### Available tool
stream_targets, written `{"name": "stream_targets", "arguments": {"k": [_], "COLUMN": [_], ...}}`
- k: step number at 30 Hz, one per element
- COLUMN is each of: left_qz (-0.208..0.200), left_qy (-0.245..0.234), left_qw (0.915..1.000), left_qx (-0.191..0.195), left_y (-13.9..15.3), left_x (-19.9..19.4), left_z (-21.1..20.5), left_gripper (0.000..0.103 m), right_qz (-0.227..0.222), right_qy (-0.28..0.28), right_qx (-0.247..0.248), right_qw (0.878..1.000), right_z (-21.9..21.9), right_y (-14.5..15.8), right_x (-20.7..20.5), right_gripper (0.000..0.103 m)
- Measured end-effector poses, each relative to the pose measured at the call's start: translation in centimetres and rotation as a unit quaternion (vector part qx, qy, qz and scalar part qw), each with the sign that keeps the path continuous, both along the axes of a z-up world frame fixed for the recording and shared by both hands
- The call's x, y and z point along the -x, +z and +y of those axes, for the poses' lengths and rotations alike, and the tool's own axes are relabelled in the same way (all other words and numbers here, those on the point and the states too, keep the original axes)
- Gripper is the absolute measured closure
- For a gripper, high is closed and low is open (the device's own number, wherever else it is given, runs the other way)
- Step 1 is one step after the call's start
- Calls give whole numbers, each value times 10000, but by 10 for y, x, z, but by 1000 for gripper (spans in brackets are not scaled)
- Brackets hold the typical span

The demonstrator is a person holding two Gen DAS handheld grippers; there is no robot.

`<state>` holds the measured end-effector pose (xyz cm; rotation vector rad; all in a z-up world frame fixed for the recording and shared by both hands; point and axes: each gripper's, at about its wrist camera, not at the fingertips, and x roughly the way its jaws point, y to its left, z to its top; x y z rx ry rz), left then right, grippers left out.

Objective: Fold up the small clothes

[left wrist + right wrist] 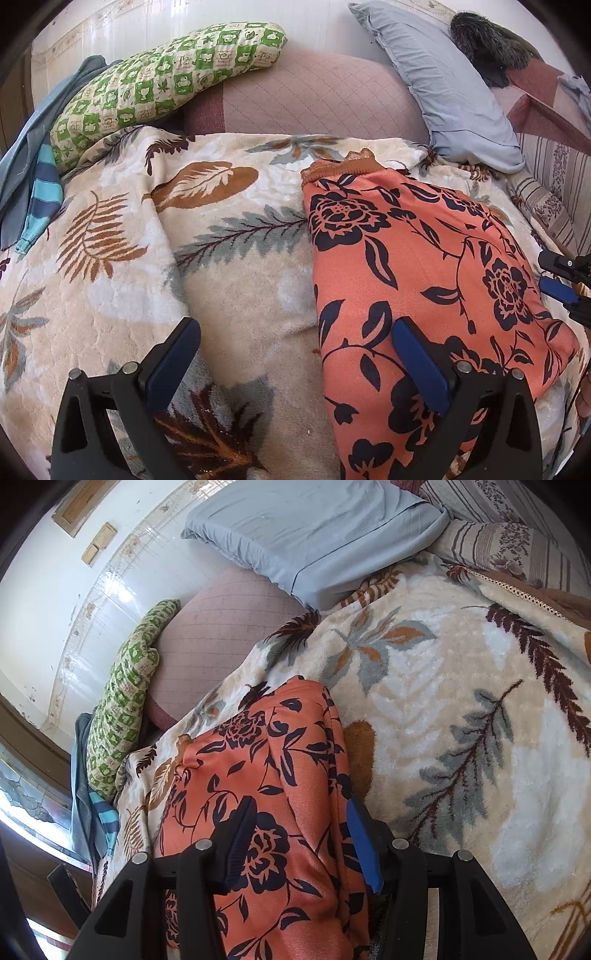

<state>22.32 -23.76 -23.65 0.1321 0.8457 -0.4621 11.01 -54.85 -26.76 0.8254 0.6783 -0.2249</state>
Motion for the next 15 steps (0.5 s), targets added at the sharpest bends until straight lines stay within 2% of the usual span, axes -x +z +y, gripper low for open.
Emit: {"name": "stream_targets", "arguments": {"k": [15], "left_qz": [-33], "left_qy": [-1], "left_qw": [10000], "left_qx": [-39], "left_y": [1], "left_x": [1], "left_z": [-3], "left_gripper": [0], "right_qz": [96], "right_qy": [7], "right_qx": [5], "right_qw": [10000], "right_z": [2], "right_y": [-4], "right_x": [-2], "right_gripper": [46]}}
